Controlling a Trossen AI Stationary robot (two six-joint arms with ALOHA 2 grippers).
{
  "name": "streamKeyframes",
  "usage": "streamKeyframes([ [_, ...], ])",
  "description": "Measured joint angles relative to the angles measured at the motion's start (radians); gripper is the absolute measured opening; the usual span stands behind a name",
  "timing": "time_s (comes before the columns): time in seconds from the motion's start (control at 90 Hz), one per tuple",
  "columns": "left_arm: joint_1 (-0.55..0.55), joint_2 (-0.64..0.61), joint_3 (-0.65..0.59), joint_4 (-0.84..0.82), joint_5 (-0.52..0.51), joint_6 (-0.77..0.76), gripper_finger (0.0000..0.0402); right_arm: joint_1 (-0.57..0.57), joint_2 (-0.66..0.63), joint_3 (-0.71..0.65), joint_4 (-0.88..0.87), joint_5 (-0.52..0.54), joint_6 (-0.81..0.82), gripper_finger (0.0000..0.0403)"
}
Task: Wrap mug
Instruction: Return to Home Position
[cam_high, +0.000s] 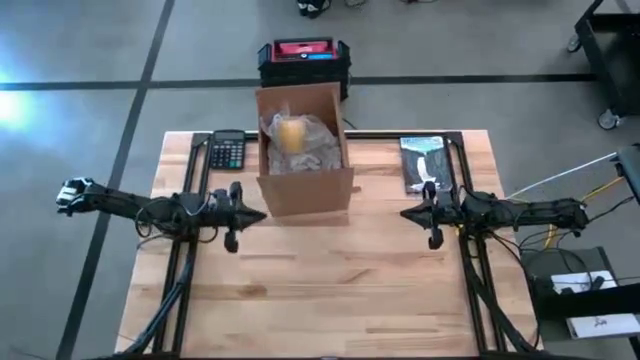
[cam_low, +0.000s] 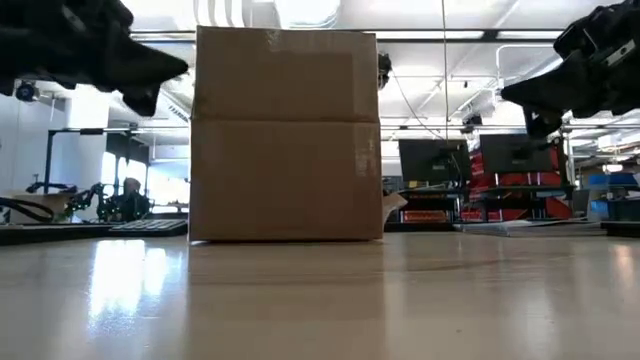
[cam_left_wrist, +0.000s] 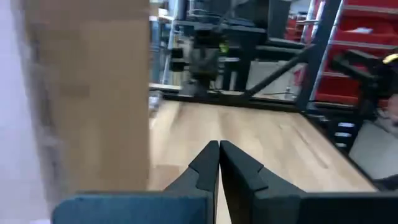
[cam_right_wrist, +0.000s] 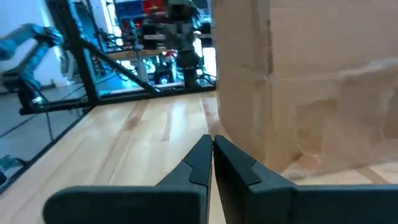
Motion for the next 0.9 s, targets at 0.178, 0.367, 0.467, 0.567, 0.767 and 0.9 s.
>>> streamKeyframes([
  [0.178, 0.027, -0.185, -0.011, -0.131, 0.017, 0.005, 0.0, -0.027, -0.044, 0.0, -0.006, 0.002, -0.013, 0.0],
  [0.367, 0.026, -0.392, -0.106, -0.123, 0.059, 0.022, 0.0, -0.054, -0.081, 0.0, -0.039, -0.016, -0.01, 0.0],
  [0.467, 0.028, -0.456, -0.16, -0.131, 0.064, 0.01, 0.0, -0.058, -0.082, 0.0, -0.041, -0.055, 0.005, 0.0],
  [0.567, 0.031, -0.443, -0.158, -0.161, 0.082, 0.003, 0.0, -0.058, -0.081, 0.0, -0.059, -0.076, 0.011, 0.0],
  [0.767, 0.06, -0.457, -0.16, -0.187, 0.08, 0.031, 0.0, -0.058, -0.082, -0.001, -0.064, -0.08, -0.027, 0.0],
  [0.9, 0.067, -0.458, -0.16, -0.161, 0.081, 0.021, 0.0, -0.058, -0.082, -0.001, -0.061, -0.084, -0.038, 0.0],
])
